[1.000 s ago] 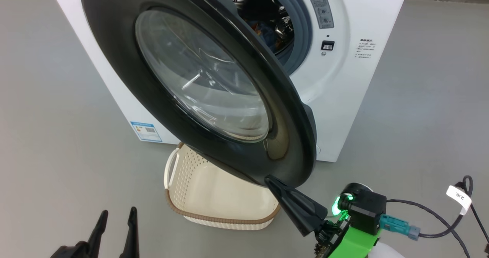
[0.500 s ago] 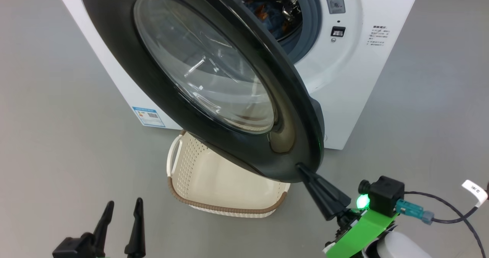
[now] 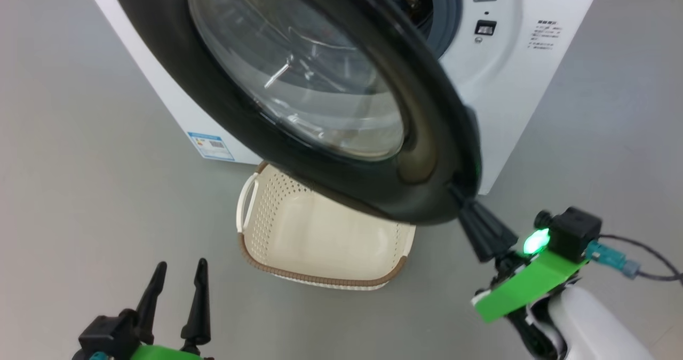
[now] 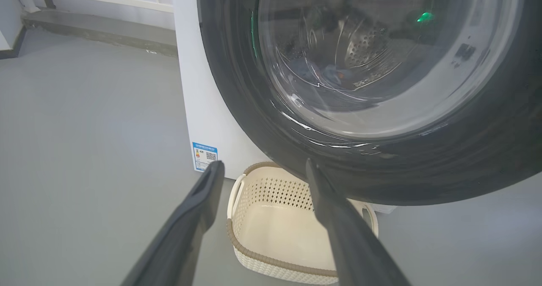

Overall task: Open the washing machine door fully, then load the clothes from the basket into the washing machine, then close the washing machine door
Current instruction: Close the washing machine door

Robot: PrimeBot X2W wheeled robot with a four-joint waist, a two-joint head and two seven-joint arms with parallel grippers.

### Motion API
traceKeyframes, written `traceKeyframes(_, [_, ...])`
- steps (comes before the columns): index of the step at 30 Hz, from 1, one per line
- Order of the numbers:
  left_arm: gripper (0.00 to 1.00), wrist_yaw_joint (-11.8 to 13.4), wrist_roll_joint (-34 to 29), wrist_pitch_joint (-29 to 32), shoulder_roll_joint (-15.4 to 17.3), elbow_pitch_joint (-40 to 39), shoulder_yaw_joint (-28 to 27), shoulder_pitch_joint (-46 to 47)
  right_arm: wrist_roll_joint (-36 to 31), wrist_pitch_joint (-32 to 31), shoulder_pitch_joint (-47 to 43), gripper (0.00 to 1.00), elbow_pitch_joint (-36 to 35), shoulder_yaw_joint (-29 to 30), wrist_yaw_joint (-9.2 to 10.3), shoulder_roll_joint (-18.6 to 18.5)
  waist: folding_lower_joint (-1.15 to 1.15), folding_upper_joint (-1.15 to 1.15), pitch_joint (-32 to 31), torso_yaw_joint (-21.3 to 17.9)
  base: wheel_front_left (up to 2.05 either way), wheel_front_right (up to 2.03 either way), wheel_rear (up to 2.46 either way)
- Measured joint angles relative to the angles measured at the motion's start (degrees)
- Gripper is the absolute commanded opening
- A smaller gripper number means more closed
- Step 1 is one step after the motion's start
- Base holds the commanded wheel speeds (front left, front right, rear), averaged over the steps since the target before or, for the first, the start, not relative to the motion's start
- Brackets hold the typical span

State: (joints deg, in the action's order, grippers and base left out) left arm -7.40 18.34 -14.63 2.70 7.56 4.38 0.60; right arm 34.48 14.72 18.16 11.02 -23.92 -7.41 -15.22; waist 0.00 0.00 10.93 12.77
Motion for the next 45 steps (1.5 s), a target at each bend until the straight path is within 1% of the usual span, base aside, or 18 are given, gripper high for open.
traceKeyframes(13, [1.00, 0.0, 0.1, 0.0, -0.2, -1.7, 1.7, 3.4, 0.0, 0.0, 8.8, 0.00, 3.9, 9.9, 0.00, 0.5, 0.00, 0.00, 4.5, 1.4, 0.00, 0.00, 0.00])
traceKeyframes(19, [1.00, 0.0, 1.2, 0.0, -0.4, -2.4, 2.8, 4.7, 0.1, 0.0, 13.1, 0.00, 5.7, 13.4, 0.00, 0.2, 0.00, 0.00, 6.9, 2.7, 0.00, 0.00, 0.00])
traceKeyframes(24, [1.00, 0.0, 2.3, 0.0, -0.4, -3.4, 3.0, 6.0, 1.1, 0.0, 17.2, 0.00, 7.6, 15.4, 0.00, -1.1, 0.00, 0.00, 8.9, 3.9, 0.00, 0.00, 0.00])
traceKeyframes(30, [1.00, 0.0, 3.3, 0.0, -0.5, -4.0, 3.5, 7.0, 1.6, 0.0, 21.7, 0.00, 8.7, 17.2, 0.00, -1.7, 0.00, 0.00, 11.3, 4.9, 0.00, 0.00, 0.00])
traceKeyframes(35, [1.00, 0.0, 3.7, 0.0, -0.5, -4.4, 3.8, 8.1, 1.5, 0.0, 22.9, 0.00, 8.9, 18.4, -0.57, -1.3, 0.00, 0.00, 12.7, 5.3, 0.00, 0.00, 0.00])
traceKeyframes(38, [1.00, 0.0, 3.7, 0.0, -0.5, -4.4, 3.9, 8.1, 1.5, 0.0, 23.0, 0.00, 9.3, 18.2, -0.57, -1.1, 0.00, 0.00, 12.8, 5.4, 0.00, 0.00, 0.00])
traceKeyframes(45, [1.00, 0.0, 3.3, 0.0, -0.6, -3.6, 4.0, 8.1, 1.6, 0.0, 22.6, 0.00, 8.9, 15.3, -0.40, -2.1, 0.00, 0.00, 11.4, 5.2, 0.00, 0.00, 0.00])
